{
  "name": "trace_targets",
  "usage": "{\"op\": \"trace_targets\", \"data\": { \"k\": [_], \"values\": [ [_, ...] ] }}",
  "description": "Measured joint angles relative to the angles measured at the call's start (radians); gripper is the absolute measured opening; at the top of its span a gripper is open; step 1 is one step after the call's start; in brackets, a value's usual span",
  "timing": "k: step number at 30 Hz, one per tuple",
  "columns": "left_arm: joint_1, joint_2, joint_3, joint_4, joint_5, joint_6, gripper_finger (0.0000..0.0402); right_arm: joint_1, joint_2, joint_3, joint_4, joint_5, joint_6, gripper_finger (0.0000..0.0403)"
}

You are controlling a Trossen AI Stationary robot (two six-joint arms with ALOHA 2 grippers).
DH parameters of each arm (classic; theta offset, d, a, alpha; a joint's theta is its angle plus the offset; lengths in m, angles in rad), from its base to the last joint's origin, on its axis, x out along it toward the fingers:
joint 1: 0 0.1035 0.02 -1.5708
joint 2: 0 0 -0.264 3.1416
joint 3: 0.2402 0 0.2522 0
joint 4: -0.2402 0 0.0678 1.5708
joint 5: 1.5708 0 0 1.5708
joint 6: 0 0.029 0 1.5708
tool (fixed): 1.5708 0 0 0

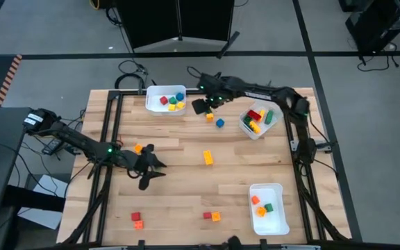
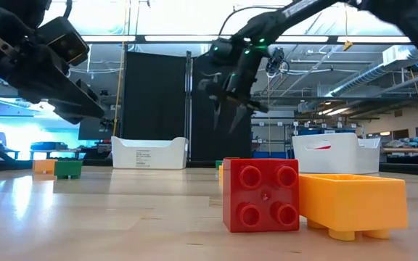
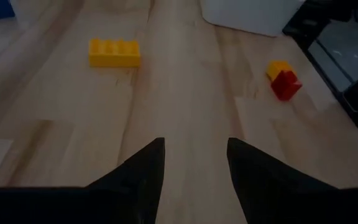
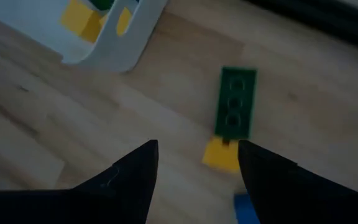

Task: Sort blocks by size
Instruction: Put the green 8 stud gamepiece into the top right white bin

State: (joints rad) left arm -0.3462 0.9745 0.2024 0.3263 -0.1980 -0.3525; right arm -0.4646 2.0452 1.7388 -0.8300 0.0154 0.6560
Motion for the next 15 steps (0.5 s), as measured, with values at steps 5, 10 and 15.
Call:
{"op": "trace_targets", "data": {
  "k": [5, 10, 15],
  "values": [
    [0.001, -0.001, 0.0, -0.007, -0.016, -0.02, 0.0184, -0.026, 0.146, 0.204, -0.139, 0.018, -0.1, 0.0232],
    [0.001, -0.001, 0.0, -0.01, -0.018, -0.023, 0.0184, -0.05, 0.265, 0.343, -0.267, 0.016, -0.161, 0.0232],
    [0.001, -0.001, 0.0, -0.01, -0.031, -0.023, 0.0184, -0.061, 0.279, 0.355, -0.268, -0.037, -0.156, 0.0233]
  ]
}}
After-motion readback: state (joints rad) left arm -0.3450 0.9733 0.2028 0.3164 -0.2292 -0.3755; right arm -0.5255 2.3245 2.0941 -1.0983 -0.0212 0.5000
